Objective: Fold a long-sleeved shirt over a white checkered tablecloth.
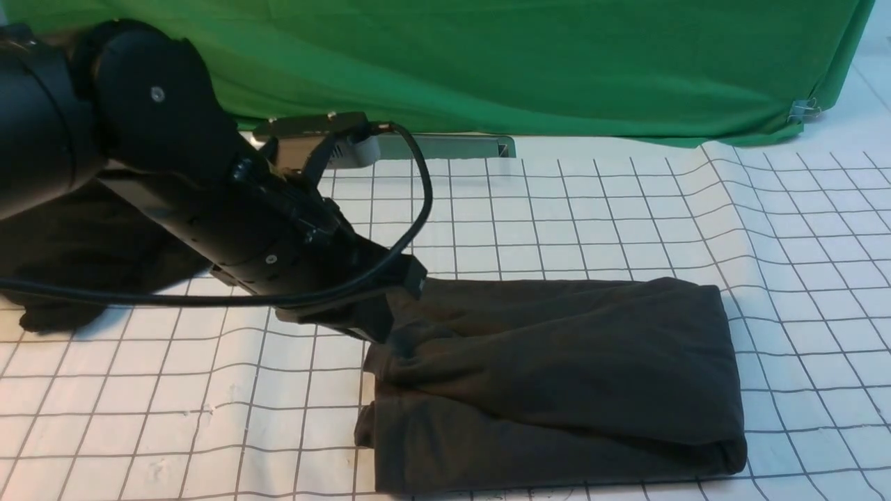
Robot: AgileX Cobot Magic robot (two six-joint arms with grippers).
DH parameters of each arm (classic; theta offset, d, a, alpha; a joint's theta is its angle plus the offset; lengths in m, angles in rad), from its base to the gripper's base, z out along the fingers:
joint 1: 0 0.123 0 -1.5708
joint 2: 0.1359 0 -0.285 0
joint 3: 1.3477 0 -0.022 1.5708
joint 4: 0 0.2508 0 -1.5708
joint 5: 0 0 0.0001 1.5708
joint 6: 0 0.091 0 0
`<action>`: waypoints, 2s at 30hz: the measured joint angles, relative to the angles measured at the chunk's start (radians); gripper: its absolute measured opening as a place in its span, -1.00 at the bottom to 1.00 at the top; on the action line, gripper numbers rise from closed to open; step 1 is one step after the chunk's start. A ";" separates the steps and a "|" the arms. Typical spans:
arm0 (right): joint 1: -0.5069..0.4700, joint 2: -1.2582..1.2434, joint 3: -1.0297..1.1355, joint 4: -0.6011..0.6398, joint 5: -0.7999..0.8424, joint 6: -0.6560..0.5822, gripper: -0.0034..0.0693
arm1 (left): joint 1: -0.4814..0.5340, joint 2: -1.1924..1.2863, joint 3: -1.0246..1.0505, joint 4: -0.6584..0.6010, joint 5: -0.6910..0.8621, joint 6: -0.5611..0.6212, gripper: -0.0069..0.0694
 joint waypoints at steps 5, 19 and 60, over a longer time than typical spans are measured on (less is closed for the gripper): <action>0.000 -0.002 0.020 -0.037 0.001 -0.025 -0.91 | 0.000 -0.054 0.000 0.004 0.004 0.000 -0.81; 0.000 -0.314 0.021 -0.127 -0.060 -0.050 -0.91 | 0.000 -0.147 0.101 0.030 -0.076 0.001 -0.81; 0.000 -0.156 0.493 0.188 -0.755 -0.250 -0.84 | 0.000 -0.147 0.129 0.030 -0.173 0.010 -0.81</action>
